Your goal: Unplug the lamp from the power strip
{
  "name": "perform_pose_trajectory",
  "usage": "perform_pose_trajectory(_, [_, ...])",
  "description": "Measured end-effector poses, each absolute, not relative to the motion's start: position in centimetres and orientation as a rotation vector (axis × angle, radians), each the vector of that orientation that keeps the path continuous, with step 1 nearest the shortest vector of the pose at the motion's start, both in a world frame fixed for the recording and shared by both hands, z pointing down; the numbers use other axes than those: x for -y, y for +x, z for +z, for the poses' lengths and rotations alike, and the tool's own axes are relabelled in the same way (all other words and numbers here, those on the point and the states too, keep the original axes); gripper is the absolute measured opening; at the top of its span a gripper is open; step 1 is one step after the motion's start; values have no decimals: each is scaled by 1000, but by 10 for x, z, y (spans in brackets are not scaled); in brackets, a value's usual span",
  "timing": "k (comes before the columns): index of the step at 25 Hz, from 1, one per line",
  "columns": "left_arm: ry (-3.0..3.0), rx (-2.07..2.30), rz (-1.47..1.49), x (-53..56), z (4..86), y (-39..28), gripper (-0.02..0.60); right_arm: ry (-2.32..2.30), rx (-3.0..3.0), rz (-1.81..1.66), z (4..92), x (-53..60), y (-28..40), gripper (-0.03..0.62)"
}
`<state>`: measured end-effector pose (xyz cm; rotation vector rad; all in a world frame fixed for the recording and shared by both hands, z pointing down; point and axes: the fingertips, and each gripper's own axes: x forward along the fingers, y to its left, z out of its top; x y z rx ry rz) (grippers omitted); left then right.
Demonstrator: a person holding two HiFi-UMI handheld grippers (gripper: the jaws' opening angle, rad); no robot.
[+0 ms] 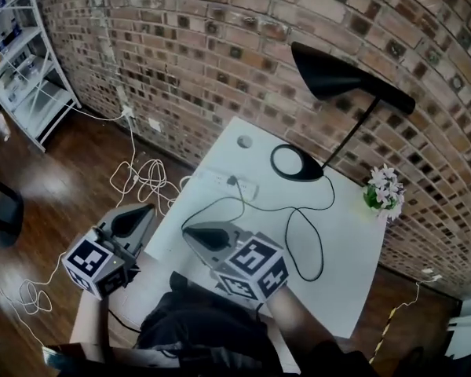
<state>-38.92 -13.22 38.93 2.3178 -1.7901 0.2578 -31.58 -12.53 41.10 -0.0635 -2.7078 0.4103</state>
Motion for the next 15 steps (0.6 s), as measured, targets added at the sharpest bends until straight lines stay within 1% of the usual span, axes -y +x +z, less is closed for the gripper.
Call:
perform_pose_trajectory(4, [2414,1626,260,162,399,-393,-5,126,2667,419,418,143,-322,-14])
perform_pose_trajectory(8, [2467,1554,391,186,418,-400,-5,263,2634,447,422,154,-324,-14])
perform_pose_trajectory(12, [2573,1512,508,224,438,-390,-6,448,2584,471,424,170,-305,-14])
perform_pose_trajectory(15, [2682,1377,564,250,454,-366,-5,596,2549,496,425,183,-283,-14])
